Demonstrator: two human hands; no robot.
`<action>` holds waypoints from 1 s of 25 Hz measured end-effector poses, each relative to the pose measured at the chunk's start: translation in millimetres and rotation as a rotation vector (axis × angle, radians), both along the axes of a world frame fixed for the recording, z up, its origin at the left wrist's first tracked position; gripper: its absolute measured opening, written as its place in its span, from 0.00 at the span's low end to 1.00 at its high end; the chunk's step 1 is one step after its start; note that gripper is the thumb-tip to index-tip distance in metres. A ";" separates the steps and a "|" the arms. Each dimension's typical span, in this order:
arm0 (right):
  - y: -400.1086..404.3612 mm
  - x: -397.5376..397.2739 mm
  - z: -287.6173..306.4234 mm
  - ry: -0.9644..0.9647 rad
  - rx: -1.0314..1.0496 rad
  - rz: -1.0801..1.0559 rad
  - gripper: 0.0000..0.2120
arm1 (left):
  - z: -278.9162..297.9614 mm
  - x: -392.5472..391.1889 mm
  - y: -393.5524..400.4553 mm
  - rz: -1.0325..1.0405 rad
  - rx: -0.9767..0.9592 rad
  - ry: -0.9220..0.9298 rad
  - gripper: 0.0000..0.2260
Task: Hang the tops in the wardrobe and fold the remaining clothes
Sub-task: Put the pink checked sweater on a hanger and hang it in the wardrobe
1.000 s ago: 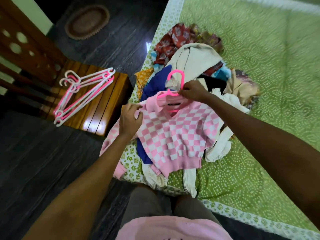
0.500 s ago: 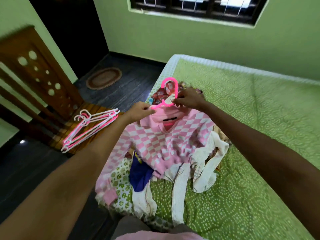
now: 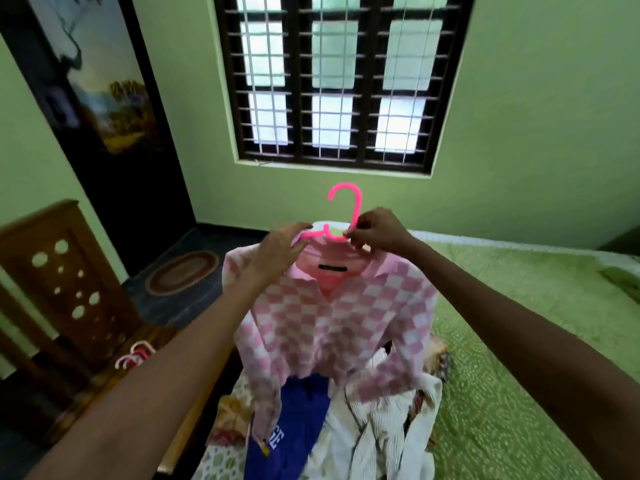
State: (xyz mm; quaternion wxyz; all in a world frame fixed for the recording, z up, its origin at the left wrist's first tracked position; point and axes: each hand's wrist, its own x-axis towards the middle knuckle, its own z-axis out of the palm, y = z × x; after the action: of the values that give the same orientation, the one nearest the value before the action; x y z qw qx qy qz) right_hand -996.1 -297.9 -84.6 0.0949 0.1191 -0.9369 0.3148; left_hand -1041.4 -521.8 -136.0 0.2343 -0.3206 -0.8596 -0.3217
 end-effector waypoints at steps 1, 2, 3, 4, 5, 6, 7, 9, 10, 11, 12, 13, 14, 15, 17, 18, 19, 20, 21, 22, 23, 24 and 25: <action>1.0 2.1 2.6 0.013 -0.040 -0.006 0.09 | 4.5 -0.6 1.6 -0.028 0.012 0.036 0.13; 3.7 2.8 5.5 0.025 -0.073 -0.005 0.08 | 8.4 -1.4 3.0 -0.059 0.036 0.079 0.12; 7.1 3.2 10.2 0.045 -0.079 0.000 0.08 | 11.1 -3.1 4.2 -0.087 0.049 0.115 0.12; 12.3 2.8 15.5 0.066 -0.068 -0.002 0.08 | 13.3 -4.1 5.2 -0.100 0.050 0.147 0.13; 21.3 2.2 21.3 0.060 -0.074 -0.003 0.08 | 15.0 -6.7 4.9 -0.093 0.056 0.157 0.14; 34.7 1.3 25.0 0.025 -0.122 -0.005 0.09 | 16.3 -11.4 3.4 -0.078 0.072 0.162 0.14; 49.5 3.0 27.4 -0.033 -0.151 -0.012 0.11 | 16.1 -17.6 1.1 -0.062 0.096 0.169 0.13; 75.1 11.1 21.8 -0.118 -0.056 -0.050 0.15 | 12.6 -28.2 -3.6 -0.047 0.139 0.196 0.11; 82.8 14.8 15.1 -0.118 0.000 -0.083 0.15 | 11.7 -32.0 -4.9 -0.051 0.151 0.209 0.10; 85.3 18.4 9.5 -0.086 0.017 -0.117 0.15 | 11.0 -35.9 -4.7 -0.058 0.158 0.217 0.10; 82.7 20.0 4.6 -0.028 0.007 -0.153 0.14 | 11.3 -39.7 -3.2 -0.065 0.163 0.221 0.10; 76.7 20.2 2.6 0.036 0.007 -0.193 0.13 | 13.0 -43.1 0.5 -0.073 0.164 0.220 0.11; 69.9 17.8 1.0 0.086 0.023 -0.241 0.14 | 15.0 -45.7 5.9 -0.086 0.155 0.220 0.11; 62.0 15.0 -0.2 0.121 0.079 -0.299 0.17 | 16.5 -48.0 11.9 -0.100 0.139 0.227 0.12; 48.3 11.5 -0.8 0.195 0.282 -0.471 0.23 | 19.6 -51.0 21.8 -0.121 0.118 0.242 0.12; 42.9 11.4 -1.3 0.246 0.374 -0.556 0.24 | 21.0 -52.5 25.0 -0.125 0.116 0.244 0.11; 38.3 12.4 -1.1 0.299 0.433 -0.605 0.23 | 22.2 -53.6 27.2 -0.128 0.120 0.245 0.11; 34.6 13.5 -0.4 0.351 0.455 -0.616 0.23 | 23.1 -53.9 28.5 -0.129 0.126 0.254 0.12; 31.2 14.7 0.5 0.384 0.454 -0.605 0.23 | 24.0 -53.8 29.3 -0.132 0.131 0.271 0.12; 28.0 15.1 1.2 0.386 0.451 -0.580 0.24 | 25.3 -53.0 30.0 -0.133 0.133 0.296 0.14; 24.3 14.9 2.3 0.370 0.452 -0.555 0.23 | 27.3 -51.8 30.9 -0.132 0.131 0.320 0.15; 21.6 13.0 2.5 0.348 0.451 -0.530 0.21 | 29.6 -50.4 31.4 -0.127 0.128 0.337 0.16; 20.1 10.6 3.6 0.330 0.432 -0.505 0.17 | 31.4 -49.4 31.2 -0.117 0.124 0.347 0.16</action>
State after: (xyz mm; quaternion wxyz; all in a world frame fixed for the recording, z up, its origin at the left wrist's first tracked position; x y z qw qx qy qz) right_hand -985.5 -277.9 -81.0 0.2922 -0.0492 -0.9536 0.0532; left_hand -1090.8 -490.6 -104.6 0.3793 -0.4055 -0.7646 -0.3271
